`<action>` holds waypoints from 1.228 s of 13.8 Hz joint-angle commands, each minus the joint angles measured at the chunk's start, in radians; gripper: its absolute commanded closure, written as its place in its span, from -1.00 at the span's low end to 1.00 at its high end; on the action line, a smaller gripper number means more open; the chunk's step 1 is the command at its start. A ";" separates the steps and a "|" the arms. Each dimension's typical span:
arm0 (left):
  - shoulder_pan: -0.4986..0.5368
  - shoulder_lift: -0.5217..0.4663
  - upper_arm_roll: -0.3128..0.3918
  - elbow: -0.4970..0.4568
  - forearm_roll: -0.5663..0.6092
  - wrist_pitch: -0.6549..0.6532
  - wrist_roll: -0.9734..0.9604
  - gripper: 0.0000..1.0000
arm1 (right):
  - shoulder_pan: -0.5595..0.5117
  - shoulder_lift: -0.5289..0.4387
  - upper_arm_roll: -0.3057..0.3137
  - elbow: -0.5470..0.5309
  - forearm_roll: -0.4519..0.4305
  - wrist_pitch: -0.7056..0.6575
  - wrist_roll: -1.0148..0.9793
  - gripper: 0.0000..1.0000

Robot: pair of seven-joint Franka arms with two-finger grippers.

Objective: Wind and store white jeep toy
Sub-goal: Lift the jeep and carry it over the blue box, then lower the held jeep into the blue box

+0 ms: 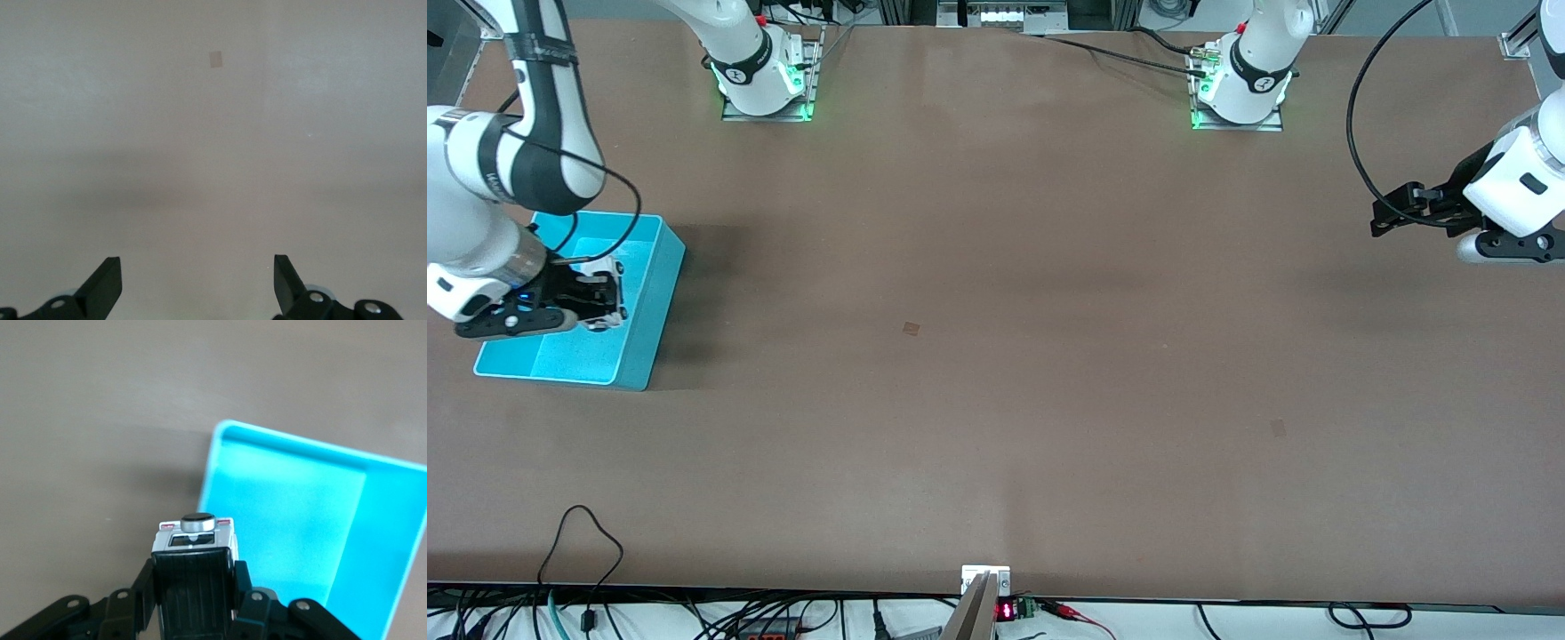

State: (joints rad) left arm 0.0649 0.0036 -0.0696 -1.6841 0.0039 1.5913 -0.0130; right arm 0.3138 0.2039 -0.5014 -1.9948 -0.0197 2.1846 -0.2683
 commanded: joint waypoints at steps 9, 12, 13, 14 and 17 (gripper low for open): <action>-0.004 -0.005 0.011 0.011 0.016 -0.017 0.007 -1.00 | -0.154 0.130 0.004 -0.100 0.000 0.196 0.046 1.00; -0.004 -0.004 0.011 0.011 0.016 -0.017 0.007 -1.00 | -0.171 0.178 0.007 -0.142 0.001 0.279 0.043 1.00; -0.004 -0.004 0.011 0.011 0.016 -0.019 0.008 -1.00 | -0.174 0.186 0.009 -0.145 0.003 0.280 0.043 1.00; -0.004 -0.004 0.013 0.011 0.016 -0.017 0.008 -1.00 | -0.176 0.189 0.009 -0.156 0.015 0.284 0.043 1.00; -0.004 -0.004 0.011 0.011 0.016 -0.017 0.008 -1.00 | -0.174 0.216 0.009 -0.163 0.098 0.284 0.035 1.00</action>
State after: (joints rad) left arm 0.0659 0.0037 -0.0626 -1.6841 0.0039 1.5904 -0.0129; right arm 0.1532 0.4214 -0.5057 -2.1505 0.0444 2.4561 -0.2338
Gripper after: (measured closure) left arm 0.000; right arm 0.507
